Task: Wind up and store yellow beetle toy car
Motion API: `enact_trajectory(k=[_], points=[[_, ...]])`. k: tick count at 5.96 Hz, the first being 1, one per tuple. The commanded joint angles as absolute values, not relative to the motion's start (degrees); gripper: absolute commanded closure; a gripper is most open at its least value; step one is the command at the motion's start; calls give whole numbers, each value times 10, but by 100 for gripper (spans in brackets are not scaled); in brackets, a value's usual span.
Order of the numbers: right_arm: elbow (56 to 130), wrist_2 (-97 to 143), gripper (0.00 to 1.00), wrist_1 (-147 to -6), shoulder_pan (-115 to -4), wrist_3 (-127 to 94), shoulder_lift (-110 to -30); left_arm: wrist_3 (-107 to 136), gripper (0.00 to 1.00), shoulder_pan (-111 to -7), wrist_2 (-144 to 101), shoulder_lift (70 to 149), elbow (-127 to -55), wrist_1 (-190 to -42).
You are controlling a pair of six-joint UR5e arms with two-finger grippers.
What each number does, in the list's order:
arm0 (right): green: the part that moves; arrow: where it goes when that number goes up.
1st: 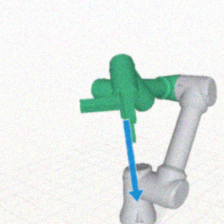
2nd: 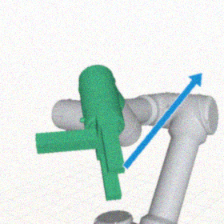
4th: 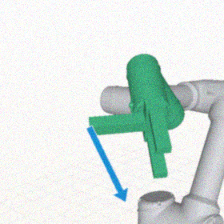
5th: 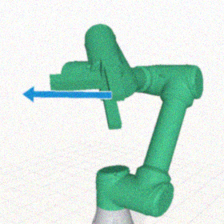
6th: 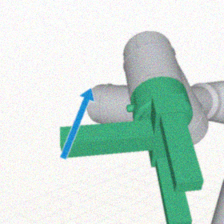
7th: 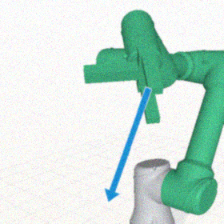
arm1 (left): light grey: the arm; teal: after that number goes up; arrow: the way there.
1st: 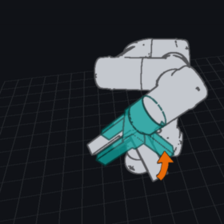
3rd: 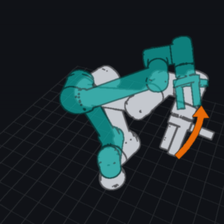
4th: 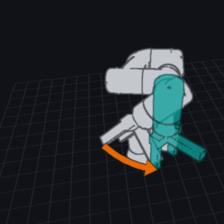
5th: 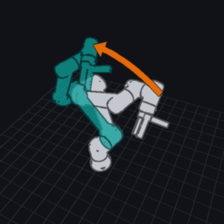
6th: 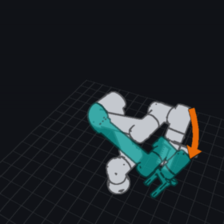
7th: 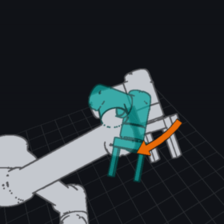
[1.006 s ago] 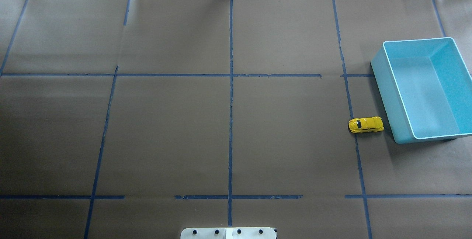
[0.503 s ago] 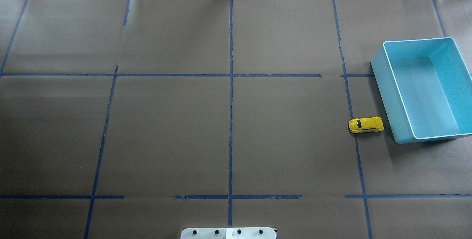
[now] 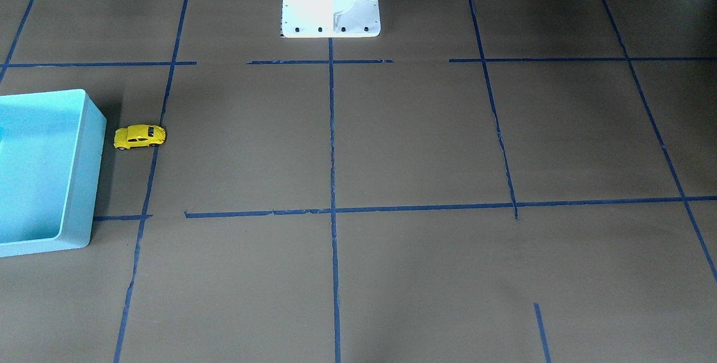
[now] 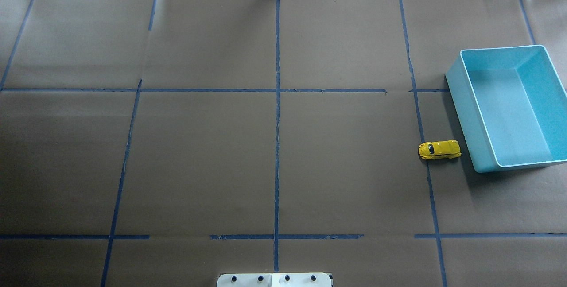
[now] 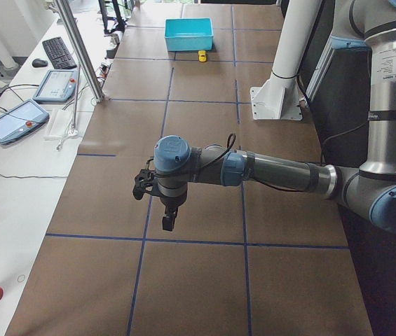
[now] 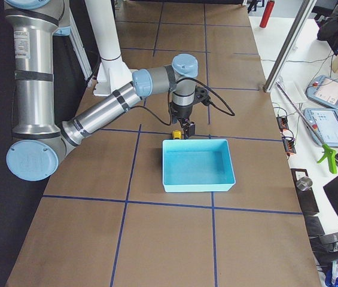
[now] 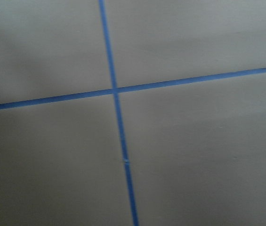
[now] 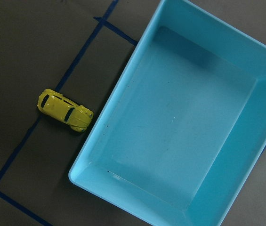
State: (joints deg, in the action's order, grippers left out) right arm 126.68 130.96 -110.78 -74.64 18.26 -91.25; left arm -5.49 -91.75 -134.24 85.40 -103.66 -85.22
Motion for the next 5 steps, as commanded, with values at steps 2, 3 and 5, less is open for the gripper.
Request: enact_trajectory(k=[2, 3, 5], points=[[1238, 1311, 0, -1009, -688, 388, -909, -60, 0, -916, -1380, 856, -969, -868], [1235, 1305, 0, -965, -639, 397, -909, -61, 0, -916, -1382, 850, -960, -868], [1196, 1274, 0, -885, -565, 396, -890, -61, 0, -916, -1382, 850, -959, -870]])
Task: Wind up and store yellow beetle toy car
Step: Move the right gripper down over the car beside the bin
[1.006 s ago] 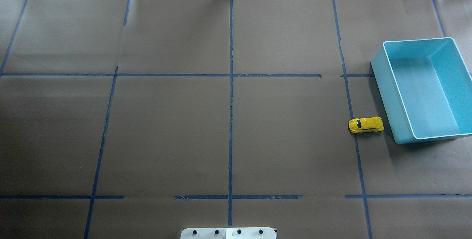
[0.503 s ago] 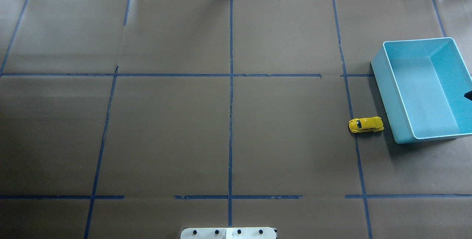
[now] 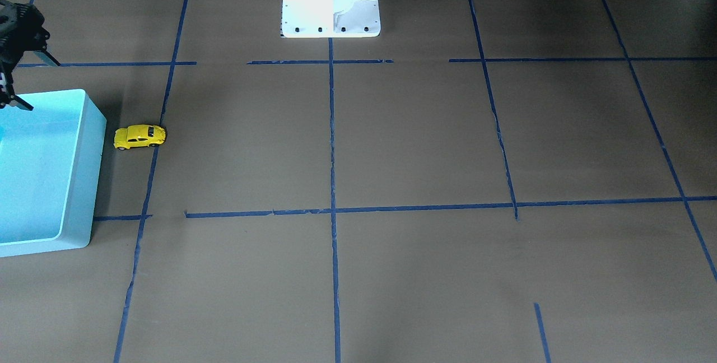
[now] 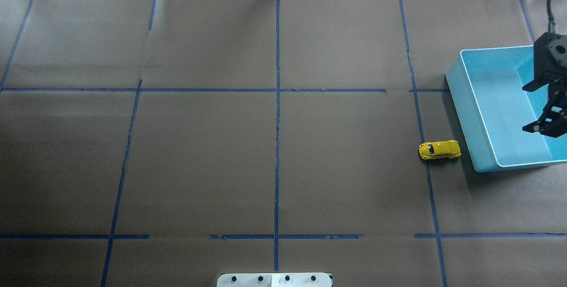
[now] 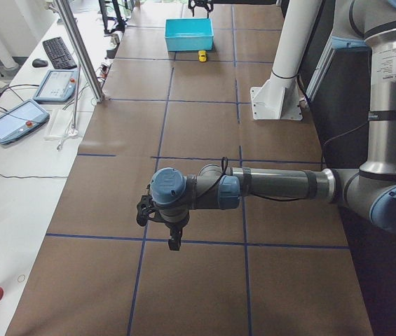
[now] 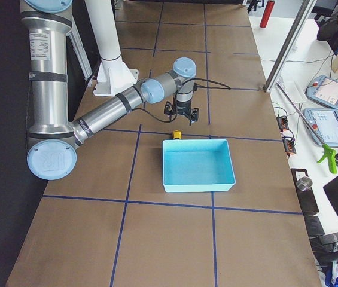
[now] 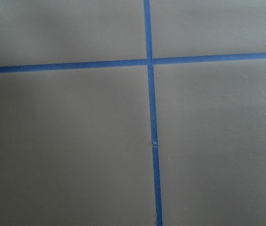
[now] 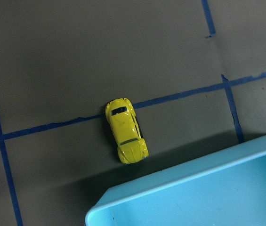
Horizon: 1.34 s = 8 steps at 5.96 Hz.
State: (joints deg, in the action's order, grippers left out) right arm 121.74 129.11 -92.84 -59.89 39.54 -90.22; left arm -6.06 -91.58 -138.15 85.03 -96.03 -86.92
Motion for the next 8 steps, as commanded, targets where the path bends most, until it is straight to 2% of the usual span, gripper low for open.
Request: enact_trajectory(k=[1, 4, 8], points=[[1171, 1255, 0, -861, -530, 396, -890, -62, 0, -916, -1381, 850, -959, -869], [1084, 1236, 0, -722, -480, 396, -895, -62, 0, -916, -1380, 849, -959, -870], [1052, 1209, 0, -717, -433, 393, -889, -63, 0, -918, -1382, 846, -943, -876]])
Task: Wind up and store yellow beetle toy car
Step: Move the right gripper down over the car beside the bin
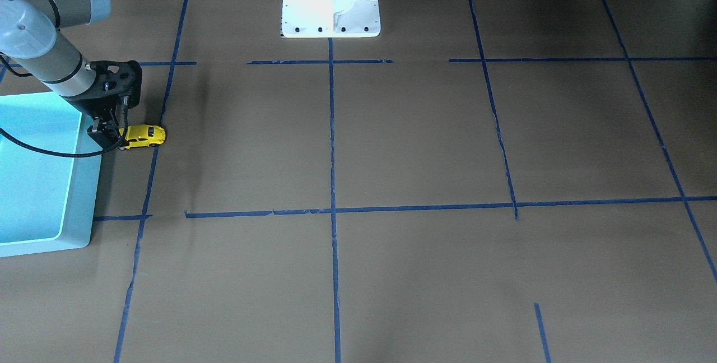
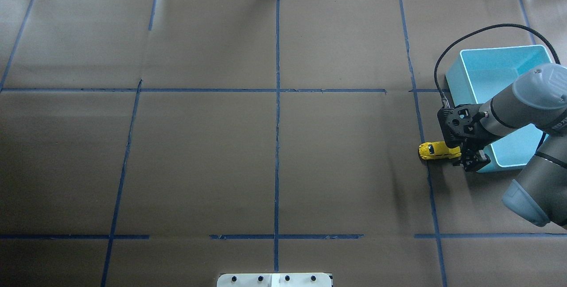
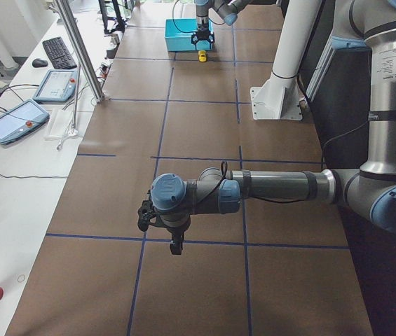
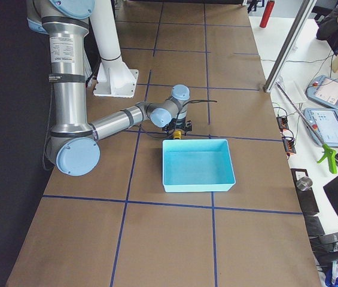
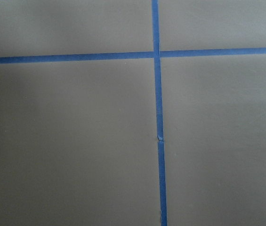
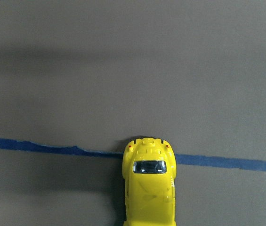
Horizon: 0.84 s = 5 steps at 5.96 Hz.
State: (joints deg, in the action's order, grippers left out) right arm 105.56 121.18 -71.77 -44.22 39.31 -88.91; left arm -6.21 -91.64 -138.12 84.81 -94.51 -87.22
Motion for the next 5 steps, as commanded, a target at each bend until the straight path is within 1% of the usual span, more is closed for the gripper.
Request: enact_trajectory(k=[1, 3, 4, 5], points=[[1051, 1195, 0, -717, -425, 392, -889, -62, 0, -920, -1383, 841, -946, -887], [1042, 1190, 0, -717, -421, 392, -886, -60, 0, -919, -1382, 851, -955, -905], [1028, 1190, 0, -716, -420, 392, -877, -62, 0, -921, -1383, 841, -961, -906], [1020, 1189, 0, -717, -420, 391, -866, -60, 0, -920, -1378, 855, -962, -907]])
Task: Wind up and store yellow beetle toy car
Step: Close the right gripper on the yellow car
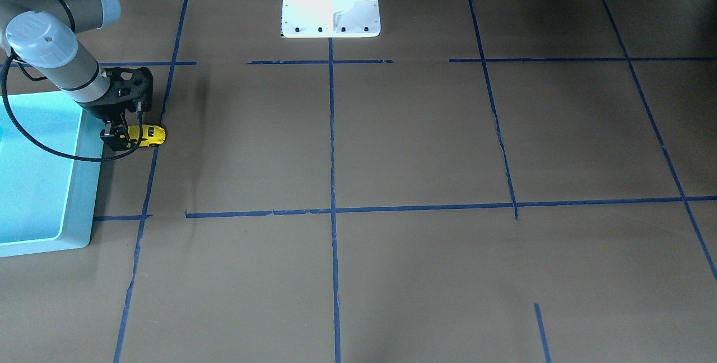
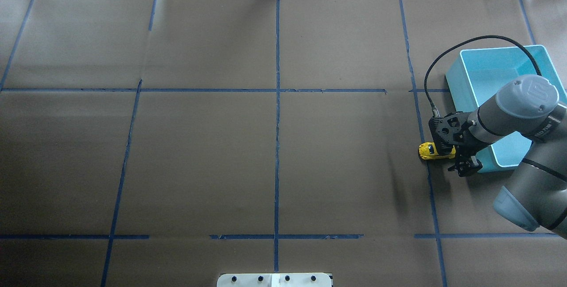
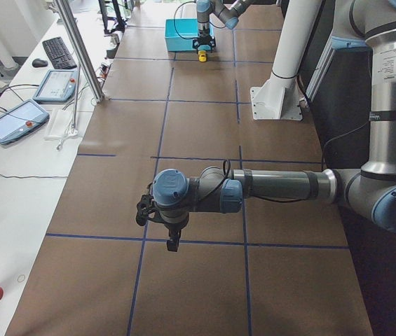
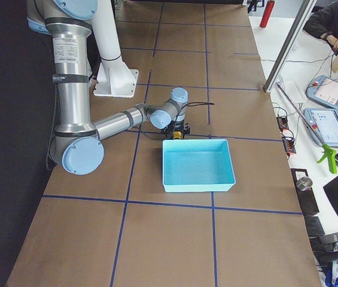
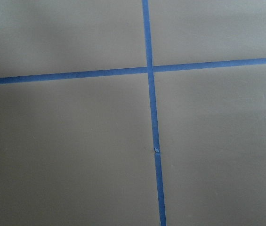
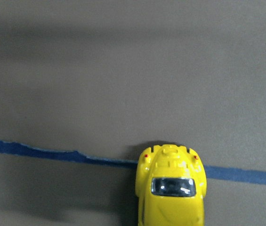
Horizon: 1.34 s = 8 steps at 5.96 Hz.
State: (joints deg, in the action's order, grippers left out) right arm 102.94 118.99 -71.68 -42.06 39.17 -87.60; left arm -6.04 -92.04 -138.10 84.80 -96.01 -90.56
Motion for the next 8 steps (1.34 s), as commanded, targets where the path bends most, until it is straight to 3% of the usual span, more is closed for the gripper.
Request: enact_trajectory(k=[1, 2, 3, 6, 8], points=[[1011, 1190, 4, -717, -420, 391, -860, -61, 0, -920, -1379, 853, -953, -906], [1015, 1191, 71, -716, -421, 392, -859, -61, 0, -920, -1378, 854, -954, -906], [1018, 1192, 100, -717, -423, 393, -859, -61, 0, -920, -1378, 853, -952, -907], [1081, 1203, 100, -752, -442, 395, -871, -59, 0, -920, -1378, 853, -954, -907], [1183, 1203, 100, -924, -465, 396, -835, -59, 0, -920, -1379, 850, -952, -906]])
